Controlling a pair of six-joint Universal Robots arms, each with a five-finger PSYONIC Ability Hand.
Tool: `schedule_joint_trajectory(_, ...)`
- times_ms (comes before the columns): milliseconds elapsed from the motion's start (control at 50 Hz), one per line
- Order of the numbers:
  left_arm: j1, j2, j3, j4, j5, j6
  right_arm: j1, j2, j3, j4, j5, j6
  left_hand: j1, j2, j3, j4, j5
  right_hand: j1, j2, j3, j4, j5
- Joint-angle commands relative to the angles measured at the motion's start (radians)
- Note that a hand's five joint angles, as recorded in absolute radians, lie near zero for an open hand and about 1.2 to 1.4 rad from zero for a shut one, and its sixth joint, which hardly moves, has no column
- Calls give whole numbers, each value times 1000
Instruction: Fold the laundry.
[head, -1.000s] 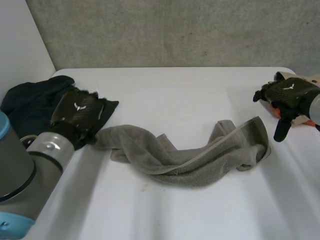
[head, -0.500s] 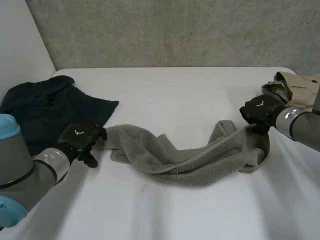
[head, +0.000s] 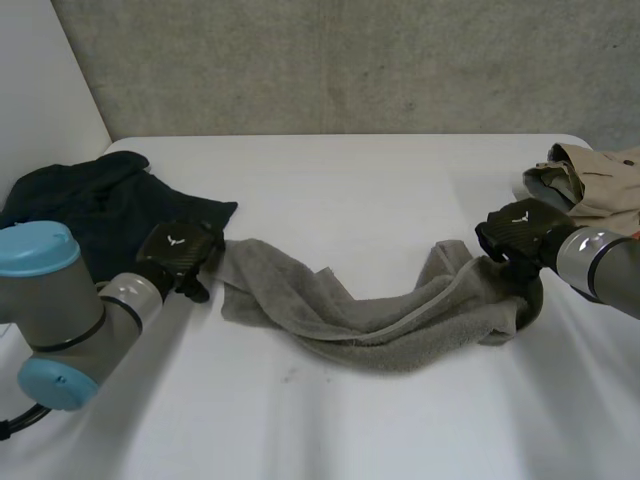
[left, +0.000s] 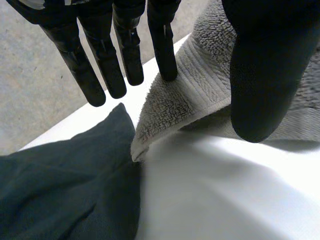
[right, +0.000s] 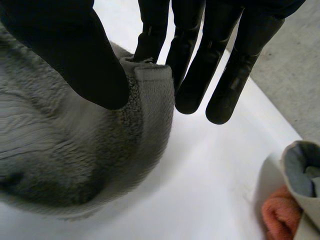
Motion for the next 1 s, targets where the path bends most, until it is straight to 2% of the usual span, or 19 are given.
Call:
schedule_joint_trajectory(20,-8,-40,58,41,-5,4,-2,2,14,-9,7,8,46,60,48,69,59,403,216,213,208,231)
schedule_joint_trajectory(260,-17,-140,159,49,-3,19,-22,2,34,-5,10,31,29,42,31,52,41,403,216,213,208,231)
schedule_joint_trajectory(360,-28,-186,214,40,-6,21,-33,1,48,-9,5,31,87,101,89,110,100,403,216,213,208,231)
schedule_joint_trajectory(400,-33,-195,228,38,-8,21,-34,1,48,-11,5,31,242,256,244,265,255,403,216,213,208,231)
schedule_joint_trajectory(420,-36,-199,234,38,-8,21,-36,1,48,-11,3,31,499,513,501,522,511,403,216,213,208,231)
schedule_joint_trajectory(460,-37,-200,237,36,-9,21,-37,1,46,-14,3,31,817,831,819,840,829,403,216,213,208,231)
schedule_joint_trajectory(560,-43,-177,225,26,-26,30,-46,-1,31,-20,10,31,865,879,867,888,878,403,216,213,208,231)
schedule_joint_trajectory(580,-46,-140,216,4,-41,30,-48,-5,26,-20,10,31,865,879,867,888,878,343,156,153,148,171)
schedule_joint_trajectory(660,-51,-30,170,-69,-75,29,-51,-54,8,-19,16,37,865,879,867,888,878,-170,-357,-360,-366,-343)
schedule_joint_trajectory(760,-56,52,124,-102,-75,27,-49,-122,-21,-19,14,83,865,879,867,888,878,-283,-470,-473,-478,-455)
schedule_joint_trajectory(820,-57,84,104,-106,-77,27,-49,-128,-58,-3,16,109,865,879,867,888,878,-274,-461,-464,-470,-447)
schedule_joint_trajectory(1000,-57,124,75,-114,-80,24,-45,-7,-161,70,20,118,865,879,867,888,878,-444,-631,-634,-640,-617)
